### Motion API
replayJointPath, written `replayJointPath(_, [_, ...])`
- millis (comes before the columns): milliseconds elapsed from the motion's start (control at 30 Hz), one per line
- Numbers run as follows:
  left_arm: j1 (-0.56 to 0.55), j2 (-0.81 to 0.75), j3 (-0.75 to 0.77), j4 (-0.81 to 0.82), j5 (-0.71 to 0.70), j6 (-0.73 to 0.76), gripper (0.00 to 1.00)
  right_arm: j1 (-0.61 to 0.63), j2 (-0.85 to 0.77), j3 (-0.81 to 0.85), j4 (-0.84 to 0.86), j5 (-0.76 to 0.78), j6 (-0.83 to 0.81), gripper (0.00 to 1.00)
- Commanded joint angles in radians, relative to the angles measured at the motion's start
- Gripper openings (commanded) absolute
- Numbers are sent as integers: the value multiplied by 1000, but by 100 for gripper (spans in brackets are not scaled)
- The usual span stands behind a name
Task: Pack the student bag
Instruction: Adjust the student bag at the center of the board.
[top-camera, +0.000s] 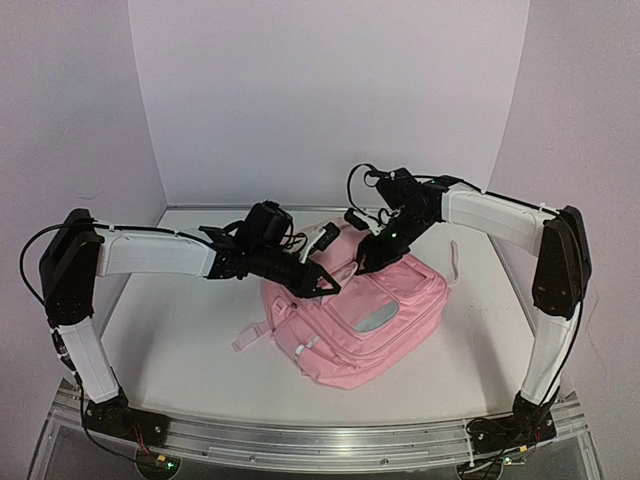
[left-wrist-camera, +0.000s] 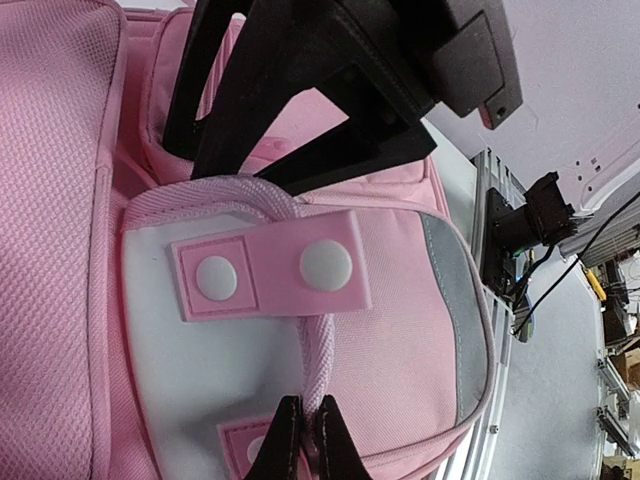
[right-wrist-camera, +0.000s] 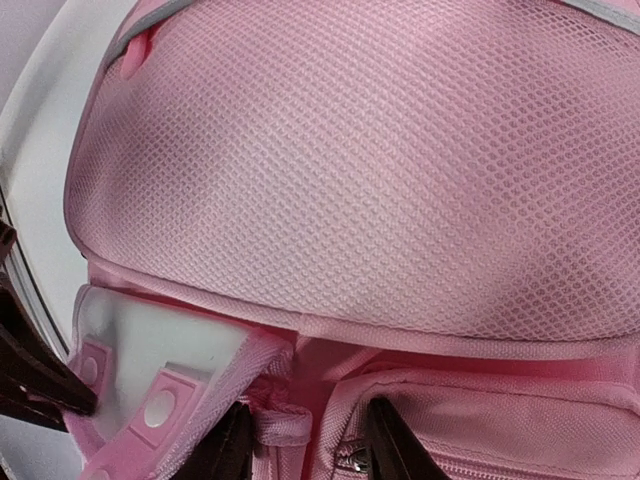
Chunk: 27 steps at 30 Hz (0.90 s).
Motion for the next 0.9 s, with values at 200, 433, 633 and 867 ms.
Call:
replayJointPath(200, [-41,87,60,83,59,-7,4,-49,-45,-11,26,54,31,50])
replayJointPath(433, [-41,117,84,41,73,-2,19,-110,-159,14,22,94,31,82])
replayJointPath(633, [-53,101,127,-14,64,12,45,-170,-243,2,21,94,48,92])
replayJointPath(867, [-118,169,286,-193,-41,78,63,-206,-367,-160,20,37,105,95])
